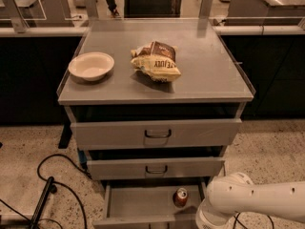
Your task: Pick coke can from bottom drawer and place on counter
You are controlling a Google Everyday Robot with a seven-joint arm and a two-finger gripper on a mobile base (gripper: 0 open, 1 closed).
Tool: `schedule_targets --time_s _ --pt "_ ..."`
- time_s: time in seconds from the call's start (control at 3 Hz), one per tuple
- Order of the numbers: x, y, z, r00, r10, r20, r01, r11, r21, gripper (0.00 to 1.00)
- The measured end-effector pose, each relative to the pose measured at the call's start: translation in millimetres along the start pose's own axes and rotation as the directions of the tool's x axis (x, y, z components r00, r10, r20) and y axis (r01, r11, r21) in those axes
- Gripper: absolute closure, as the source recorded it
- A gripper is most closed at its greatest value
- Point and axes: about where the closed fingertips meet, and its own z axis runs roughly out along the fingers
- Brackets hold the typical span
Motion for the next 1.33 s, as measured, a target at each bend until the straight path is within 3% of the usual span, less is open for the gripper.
schedule_targets --time_s 0.33,0.67,1.0,1.33 --pt "-0.2 -0.4 -2.5 1.000 -0.008 0.001 0.008 1.0000 0.004 0.00" --pt "-5.6 -7.0 1.6 0.997 -0.072 -0.014 0.071 0.9963 -0.048 0.00" --pt "-33.1 -31.7 27.2 0.959 -0.274 -0.072 0.257 0.9482 -0.187 0.00" --pt "-64.2 -42.8 25.0 0.918 -0.389 -0.070 0.365 0.9028 -0.228 0.00"
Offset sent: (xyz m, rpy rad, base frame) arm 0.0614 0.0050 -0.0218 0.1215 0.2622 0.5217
